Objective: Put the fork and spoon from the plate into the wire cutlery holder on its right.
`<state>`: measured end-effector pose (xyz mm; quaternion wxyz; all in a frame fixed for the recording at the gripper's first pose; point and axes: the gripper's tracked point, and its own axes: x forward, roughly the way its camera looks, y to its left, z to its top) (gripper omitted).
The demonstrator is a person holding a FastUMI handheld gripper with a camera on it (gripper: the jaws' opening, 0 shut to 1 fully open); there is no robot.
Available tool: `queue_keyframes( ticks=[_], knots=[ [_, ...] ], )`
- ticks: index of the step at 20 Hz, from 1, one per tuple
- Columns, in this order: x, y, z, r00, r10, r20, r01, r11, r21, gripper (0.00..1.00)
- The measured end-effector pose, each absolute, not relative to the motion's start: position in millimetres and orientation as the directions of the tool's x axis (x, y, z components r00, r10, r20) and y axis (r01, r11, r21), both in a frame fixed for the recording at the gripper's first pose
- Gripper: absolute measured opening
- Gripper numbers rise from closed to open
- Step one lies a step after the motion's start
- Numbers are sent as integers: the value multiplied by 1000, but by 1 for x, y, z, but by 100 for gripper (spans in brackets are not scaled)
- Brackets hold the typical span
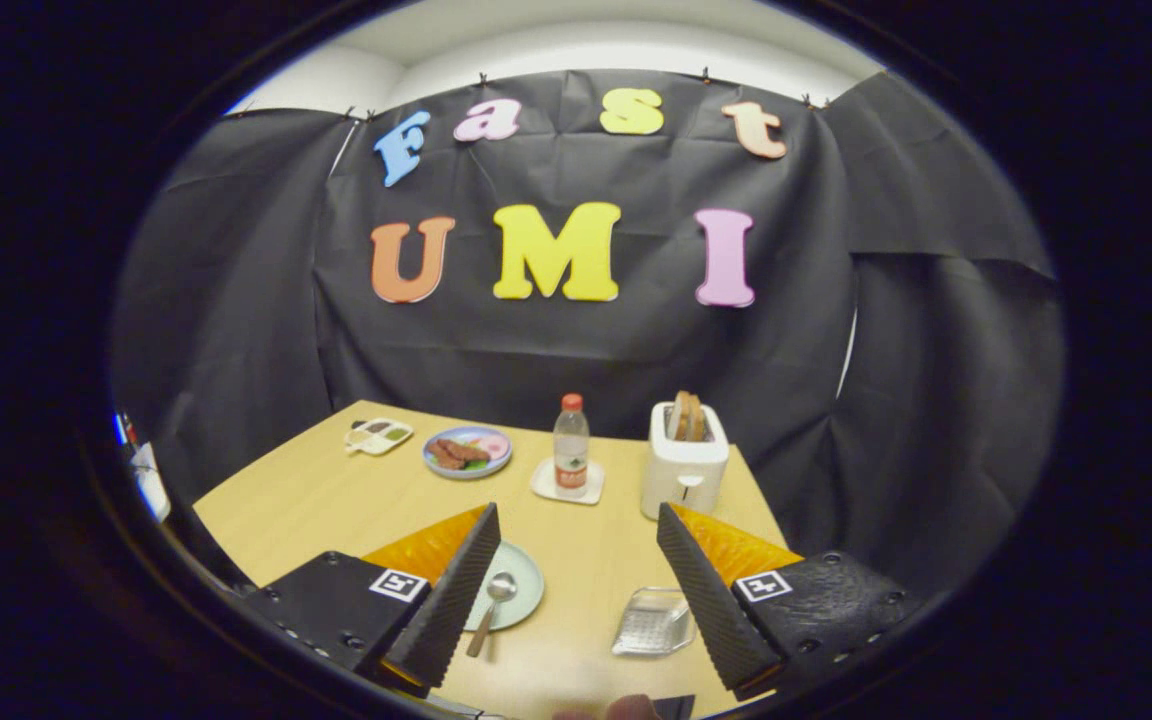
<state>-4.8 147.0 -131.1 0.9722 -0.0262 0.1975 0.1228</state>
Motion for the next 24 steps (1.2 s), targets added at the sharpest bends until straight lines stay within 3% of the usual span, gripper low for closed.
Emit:
queue_keyframes(
  ticks=[8, 15, 19, 20, 24],
  knots=[
    [-4, 214, -257, 732, 221, -645, -270, 963, 23, 96],
    [8, 244, -328, 636, 190, -748, -266, 964, 18, 96],
    [10, 253, -363, 579, 175, -796, -264, 964, 20, 78],
    [11, 252, -371, 567, 164, -807, -258, 966, 15, 77],
    [14, 247, -383, 553, 124, -824, -252, 967, -23, 49]
  ],
)
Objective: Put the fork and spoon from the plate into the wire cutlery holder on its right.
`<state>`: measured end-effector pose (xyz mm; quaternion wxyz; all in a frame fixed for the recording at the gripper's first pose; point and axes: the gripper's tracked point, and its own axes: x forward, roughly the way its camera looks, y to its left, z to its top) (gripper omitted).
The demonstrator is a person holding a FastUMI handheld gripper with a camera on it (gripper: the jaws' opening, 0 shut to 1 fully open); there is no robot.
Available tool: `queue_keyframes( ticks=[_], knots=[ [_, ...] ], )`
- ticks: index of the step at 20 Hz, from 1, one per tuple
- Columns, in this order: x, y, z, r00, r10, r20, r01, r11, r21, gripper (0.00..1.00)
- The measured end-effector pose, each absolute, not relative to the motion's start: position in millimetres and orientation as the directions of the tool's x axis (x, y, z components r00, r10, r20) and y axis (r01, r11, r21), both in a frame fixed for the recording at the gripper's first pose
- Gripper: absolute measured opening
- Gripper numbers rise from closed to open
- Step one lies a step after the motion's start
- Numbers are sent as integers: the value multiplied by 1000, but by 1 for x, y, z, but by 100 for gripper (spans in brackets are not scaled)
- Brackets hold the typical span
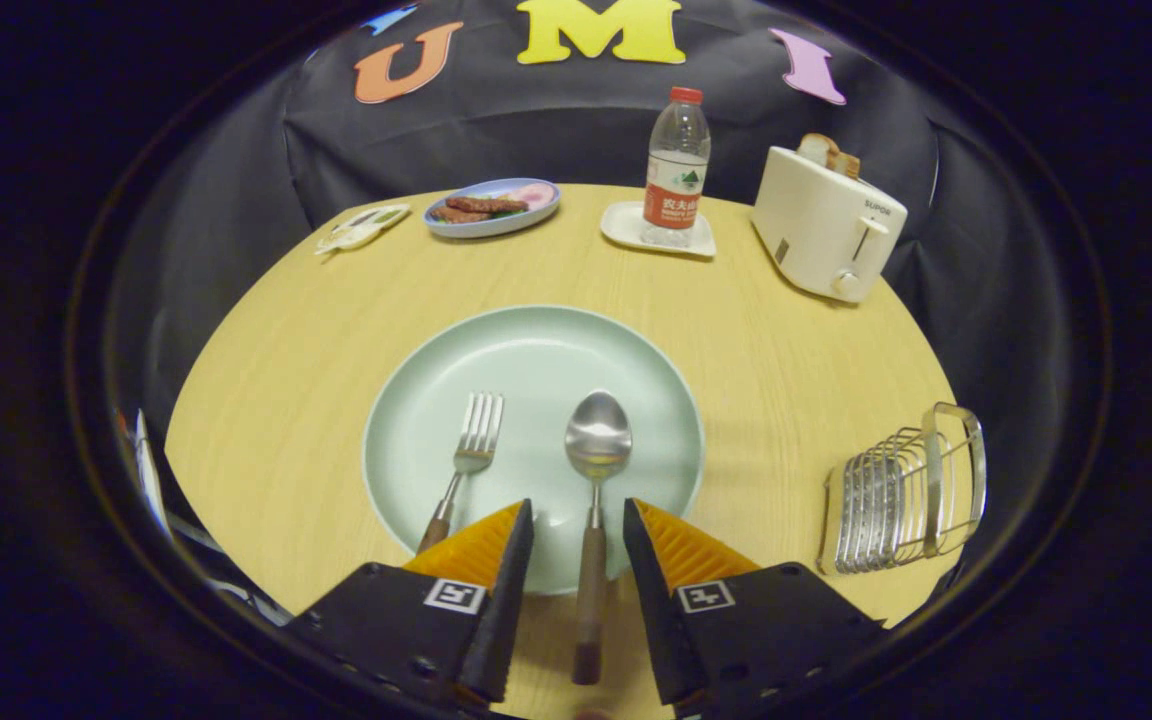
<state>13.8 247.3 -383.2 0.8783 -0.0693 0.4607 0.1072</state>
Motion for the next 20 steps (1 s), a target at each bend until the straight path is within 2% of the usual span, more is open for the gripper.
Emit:
queue_keyframes(
  ticks=[5, 8, 15, 20],
  knots=[
    [11, 240, -381, 520, 86, -850, -244, 969, -51, 11],
    [15, 240, -383, 498, 98, -861, -258, 965, -39, 0],
    [10, 220, -323, 423, 148, -894, -228, 972, 53, 0],
    [12, 162, -251, 397, 136, -908, -206, 977, 56, 1]
  ],
)
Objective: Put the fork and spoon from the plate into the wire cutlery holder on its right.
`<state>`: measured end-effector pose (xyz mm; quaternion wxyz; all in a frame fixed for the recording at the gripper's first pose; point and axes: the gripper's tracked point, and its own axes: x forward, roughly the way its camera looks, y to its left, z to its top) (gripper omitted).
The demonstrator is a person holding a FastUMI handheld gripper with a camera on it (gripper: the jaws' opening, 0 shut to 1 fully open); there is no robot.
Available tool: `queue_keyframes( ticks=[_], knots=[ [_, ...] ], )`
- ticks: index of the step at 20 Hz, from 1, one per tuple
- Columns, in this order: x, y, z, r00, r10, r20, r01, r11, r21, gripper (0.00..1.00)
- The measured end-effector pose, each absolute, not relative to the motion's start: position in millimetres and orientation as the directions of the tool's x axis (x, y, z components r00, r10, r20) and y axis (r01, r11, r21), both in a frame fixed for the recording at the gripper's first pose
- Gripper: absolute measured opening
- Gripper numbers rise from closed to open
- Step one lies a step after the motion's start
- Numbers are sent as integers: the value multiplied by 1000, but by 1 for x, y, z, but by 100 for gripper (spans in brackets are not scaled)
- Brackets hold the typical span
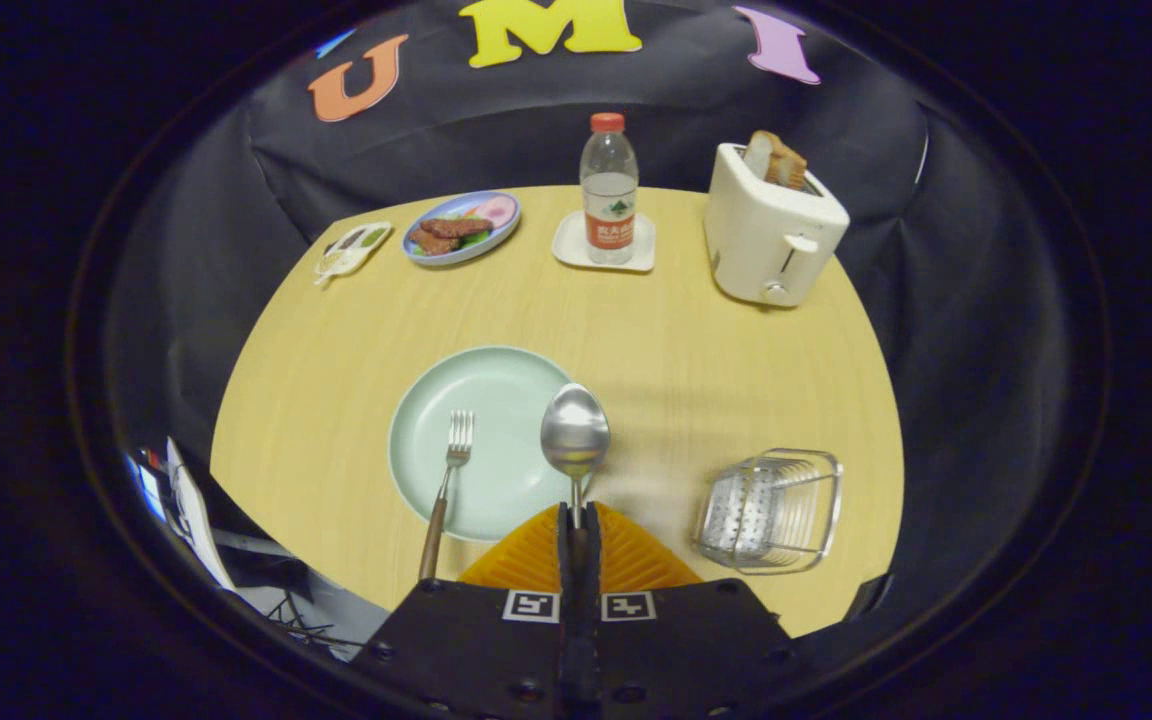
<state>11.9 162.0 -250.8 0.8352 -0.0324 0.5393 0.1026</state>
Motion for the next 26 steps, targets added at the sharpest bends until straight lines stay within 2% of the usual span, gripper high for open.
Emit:
queue_keyframes(
  ticks=[5, 9, 13, 19, 24, 25, 26],
  knots=[
    [7, 88, -211, 350, 74, -934, -169, 986, 15, 1],
    [0, 52, -218, 279, 28, -960, -99, 995, 0, 1],
    [-19, 47, -242, 152, 51, -987, -55, 998, 43, 0],
    [-14, 44, -269, 47, 67, -997, 19, 997, 68, 0],
    [-5, 44, -292, 1, 93, -996, 109, 990, 93, 2],
    [-3, 43, -295, 4, 89, -996, 123, 988, 89, 6],
    [-2, 44, -296, 7, 95, -995, 135, 986, 96, 6]
  ],
)
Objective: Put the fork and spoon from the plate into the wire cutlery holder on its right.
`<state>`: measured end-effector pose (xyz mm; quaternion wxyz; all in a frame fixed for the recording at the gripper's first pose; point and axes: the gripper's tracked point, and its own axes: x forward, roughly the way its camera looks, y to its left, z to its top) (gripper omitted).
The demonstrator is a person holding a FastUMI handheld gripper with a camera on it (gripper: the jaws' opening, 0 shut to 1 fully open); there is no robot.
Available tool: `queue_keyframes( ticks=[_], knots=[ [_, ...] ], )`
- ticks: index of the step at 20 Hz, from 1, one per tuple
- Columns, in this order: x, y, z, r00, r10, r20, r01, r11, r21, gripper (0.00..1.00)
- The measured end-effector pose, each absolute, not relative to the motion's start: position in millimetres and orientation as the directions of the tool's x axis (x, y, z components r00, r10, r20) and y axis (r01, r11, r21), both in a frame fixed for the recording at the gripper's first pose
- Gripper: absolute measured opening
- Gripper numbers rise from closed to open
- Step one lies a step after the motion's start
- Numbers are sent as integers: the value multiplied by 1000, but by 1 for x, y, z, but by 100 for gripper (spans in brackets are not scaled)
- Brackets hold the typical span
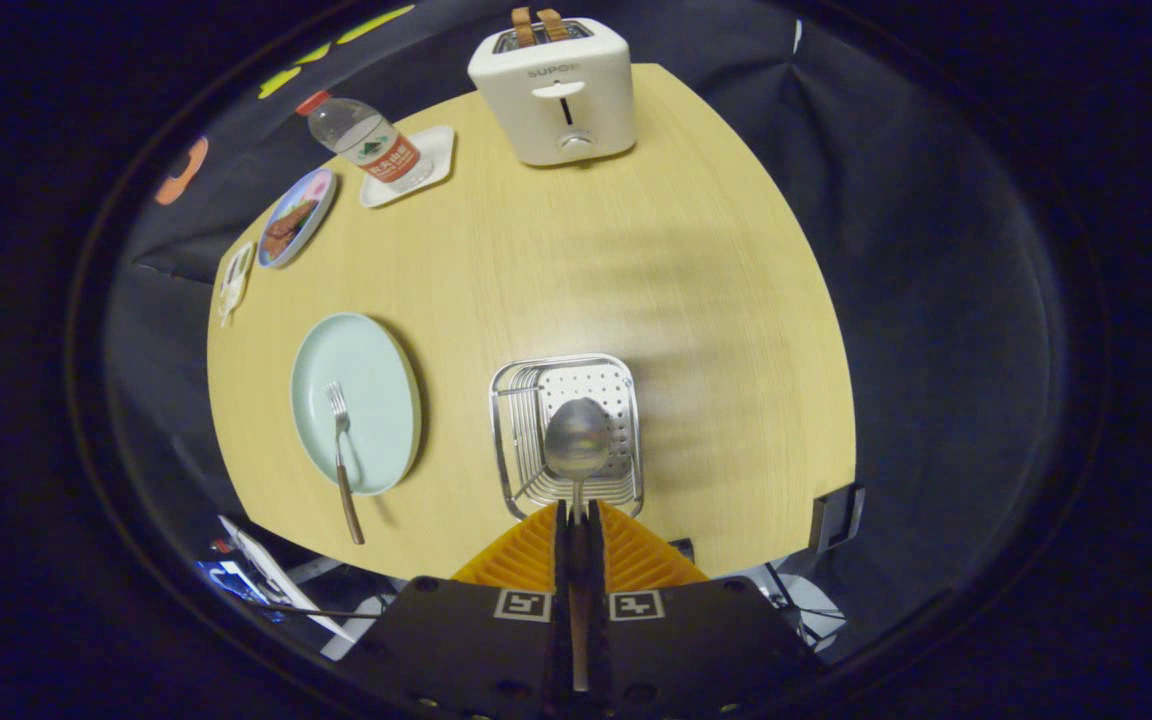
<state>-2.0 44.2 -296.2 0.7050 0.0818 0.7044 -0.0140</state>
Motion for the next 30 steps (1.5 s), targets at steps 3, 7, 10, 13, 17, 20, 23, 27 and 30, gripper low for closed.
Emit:
queue_keyframes(
  ticks=[3, 7, 10, 13, 17, 20, 23, 27, 30],
  knots=[
    [2, 49, -291, 37, 109, -993, 141, 984, 113, 9],
    [15, 60, -266, 177, 98, -979, 70, 991, 112, 37],
    [26, 85, -242, 328, 96, -940, -28, 995, 92, 59],
    [31, 124, -220, 477, 131, -869, -124, 989, 81, 88],
    [25, 198, -217, 598, 247, -763, -307, 949, 67, 94],
    [9, 247, -238, 602, 285, -746, -349, 934, 75, 94],
    [-1, 277, -274, 578, 283, -765, -323, 941, 103, 96],
    [-11, 294, -322, 546, 232, -805, -294, 953, 76, 96],
    [-12, 300, -349, 526, 203, -826, -282, 958, 57, 96]
  ],
)
